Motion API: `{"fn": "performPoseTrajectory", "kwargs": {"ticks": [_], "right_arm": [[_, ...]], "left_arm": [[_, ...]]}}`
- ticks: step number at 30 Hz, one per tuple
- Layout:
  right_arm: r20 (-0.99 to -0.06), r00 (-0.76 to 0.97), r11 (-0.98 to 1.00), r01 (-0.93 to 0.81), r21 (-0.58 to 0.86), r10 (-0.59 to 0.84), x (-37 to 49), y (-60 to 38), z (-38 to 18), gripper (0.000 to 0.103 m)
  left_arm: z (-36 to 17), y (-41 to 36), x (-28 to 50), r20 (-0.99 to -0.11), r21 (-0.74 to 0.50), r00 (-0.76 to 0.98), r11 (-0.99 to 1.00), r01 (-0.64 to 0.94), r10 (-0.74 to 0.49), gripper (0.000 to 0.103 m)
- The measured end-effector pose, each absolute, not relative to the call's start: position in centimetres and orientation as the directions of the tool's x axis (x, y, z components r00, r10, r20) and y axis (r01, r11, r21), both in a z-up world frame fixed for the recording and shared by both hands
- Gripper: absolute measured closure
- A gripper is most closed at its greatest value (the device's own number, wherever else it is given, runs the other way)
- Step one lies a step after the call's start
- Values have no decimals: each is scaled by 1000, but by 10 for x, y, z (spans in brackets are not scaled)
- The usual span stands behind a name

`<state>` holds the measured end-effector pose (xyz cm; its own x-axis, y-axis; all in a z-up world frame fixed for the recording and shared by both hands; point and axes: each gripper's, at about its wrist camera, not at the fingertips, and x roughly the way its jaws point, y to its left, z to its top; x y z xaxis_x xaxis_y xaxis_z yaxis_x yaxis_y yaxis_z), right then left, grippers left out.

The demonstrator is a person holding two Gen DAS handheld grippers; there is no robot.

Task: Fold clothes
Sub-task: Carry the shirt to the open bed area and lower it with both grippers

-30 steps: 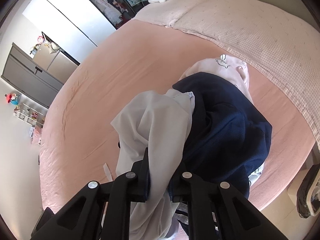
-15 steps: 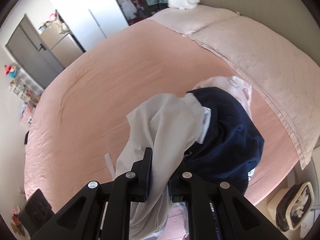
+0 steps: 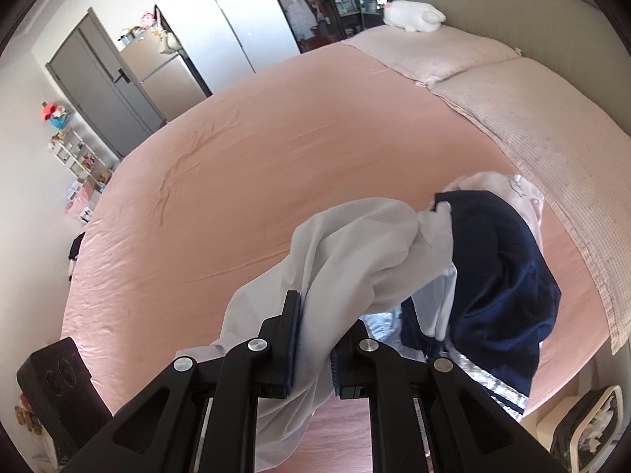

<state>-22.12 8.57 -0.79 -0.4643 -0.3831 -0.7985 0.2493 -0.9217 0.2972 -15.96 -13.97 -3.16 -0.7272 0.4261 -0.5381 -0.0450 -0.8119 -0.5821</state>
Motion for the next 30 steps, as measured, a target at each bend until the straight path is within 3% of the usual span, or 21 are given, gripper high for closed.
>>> {"fn": "performPoseTrajectory", "kwargs": {"ticks": [10, 30], "right_arm": [[-775, -436, -883, 331, 333, -457, -201, 26, -2, 91], [-799, -345, -828, 469, 307, -492, -170, -96, -6, 91]], "left_arm": [[-9, -183, -131, -587, -438, -751, -899, -19, 303, 79], [-20, -260, -84, -625, -335, -761, -940, 58, 175, 79]]}}
